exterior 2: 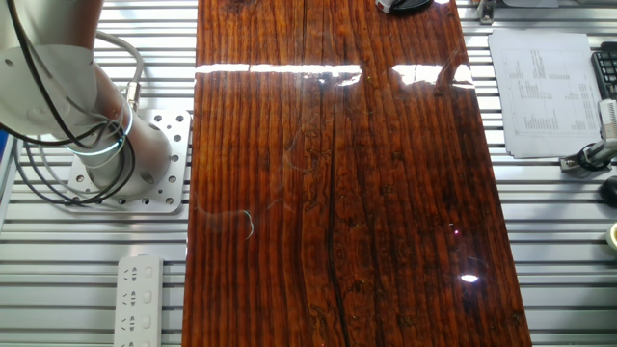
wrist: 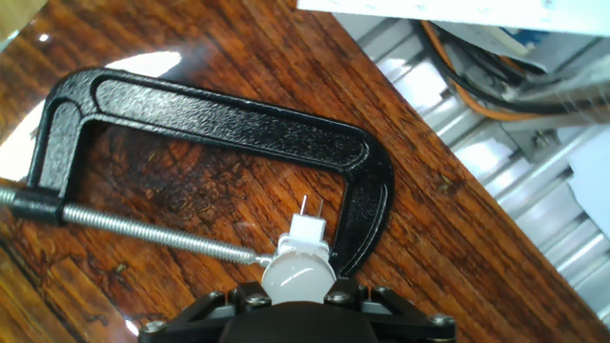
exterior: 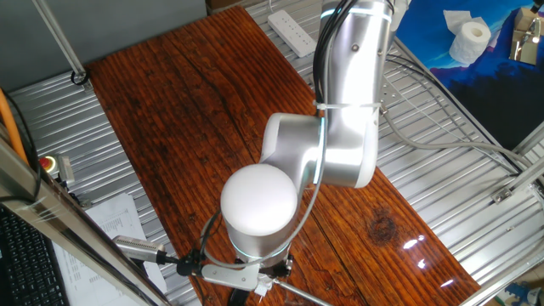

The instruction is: Install the light bulb by rotating it

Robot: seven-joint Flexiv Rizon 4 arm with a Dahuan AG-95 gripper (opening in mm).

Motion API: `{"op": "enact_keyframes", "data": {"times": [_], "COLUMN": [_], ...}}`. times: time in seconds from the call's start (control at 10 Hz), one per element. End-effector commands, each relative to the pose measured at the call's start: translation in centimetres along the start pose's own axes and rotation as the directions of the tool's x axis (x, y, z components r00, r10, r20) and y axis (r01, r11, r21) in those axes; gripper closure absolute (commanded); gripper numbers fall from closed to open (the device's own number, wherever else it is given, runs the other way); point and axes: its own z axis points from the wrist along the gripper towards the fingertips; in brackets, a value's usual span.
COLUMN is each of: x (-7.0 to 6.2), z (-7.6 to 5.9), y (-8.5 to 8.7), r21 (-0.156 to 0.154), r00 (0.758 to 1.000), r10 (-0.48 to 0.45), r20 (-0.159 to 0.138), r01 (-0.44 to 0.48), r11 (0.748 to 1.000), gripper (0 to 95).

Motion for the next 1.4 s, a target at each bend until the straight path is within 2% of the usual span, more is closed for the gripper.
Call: {"op": "enact_keyframes", "data": {"times": [0.1, 0.2, 0.7, 0.9, 1.0, 1.4], "x": [0.05, 0.05, 0.07, 0.08, 0.09, 0.12], "z": [0.00, -0.01, -0.02, -0.02, -0.03, -0.04], "y": [-0.04, -0.03, -0.05, -0.05, -0.07, -0.10], "r21": [0.000, -0.001, -0.001, -0.002, -0.003, -0.009], "r00": [0.996, 0.988, 0.961, 0.942, 0.922, 0.873], "r10": [0.092, 0.152, 0.275, 0.336, 0.388, 0.487], "r20": [0.001, 0.001, -0.001, -0.001, 0.000, 0.002], "r01": [-0.092, -0.152, -0.275, -0.336, -0.388, -0.487], "r11": [0.996, 0.988, 0.961, 0.942, 0.922, 0.873], "gripper": [95.0, 95.0, 95.0, 95.0, 95.0, 95.0]}}
